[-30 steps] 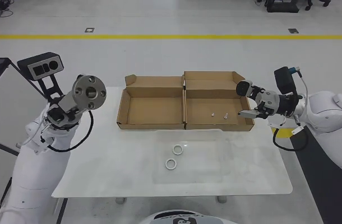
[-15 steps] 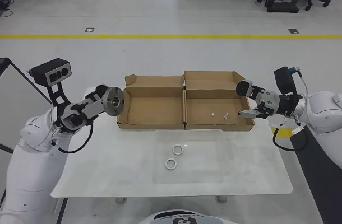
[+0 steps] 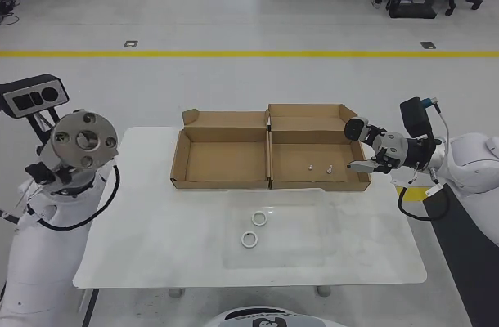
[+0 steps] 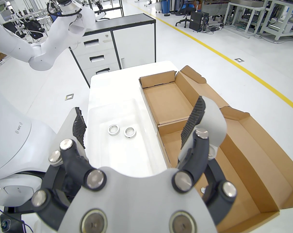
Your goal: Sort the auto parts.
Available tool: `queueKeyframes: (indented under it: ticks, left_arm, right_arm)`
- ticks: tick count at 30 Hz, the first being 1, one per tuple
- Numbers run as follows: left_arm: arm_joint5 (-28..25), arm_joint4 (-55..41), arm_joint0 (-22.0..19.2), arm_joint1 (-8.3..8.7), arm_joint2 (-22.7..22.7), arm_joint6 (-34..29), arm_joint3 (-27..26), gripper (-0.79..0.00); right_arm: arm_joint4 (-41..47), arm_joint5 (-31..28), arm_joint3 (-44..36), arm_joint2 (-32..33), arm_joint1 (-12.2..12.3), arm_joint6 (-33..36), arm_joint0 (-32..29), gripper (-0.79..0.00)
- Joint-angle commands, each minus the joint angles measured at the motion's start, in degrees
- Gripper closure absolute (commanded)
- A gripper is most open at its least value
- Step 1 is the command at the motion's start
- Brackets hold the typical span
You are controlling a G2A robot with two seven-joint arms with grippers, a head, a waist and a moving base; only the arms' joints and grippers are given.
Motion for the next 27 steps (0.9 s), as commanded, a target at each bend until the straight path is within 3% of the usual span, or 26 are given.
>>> queueKeyframes:
  ticks: [1, 6, 15, 27]
  left_arm:
    - [2.0, -2.4, 0.2, -0.82, -1.2, -2.0, 0.0, 0.0]
    - [6.4, -5.7, 0.2, -3.2, -4.4, -6.3, 0.3, 0.0]
    - [11.5, 1.8, 0.2, -7.13, -8.4, -11.5, 1.0, 0.0]
    - [11.8, 17.7, 0.9, -9.24, -9.2, -11.7, -0.3, 0.0]
  right_arm:
    - [0.0, 0.0, 0.0, 0.0, 0.0, 0.0, 0.0, -0.785]
    - [0.0, 0.0, 0.0, 0.0, 0.0, 0.0, 0.0, -0.785]
    - [0.0, 0.0, 0.0, 0.0, 0.0, 0.0, 0.0, -0.785]
    - [0.0, 0.0, 0.0, 0.0, 0.0, 0.0, 0.0, -0.785]
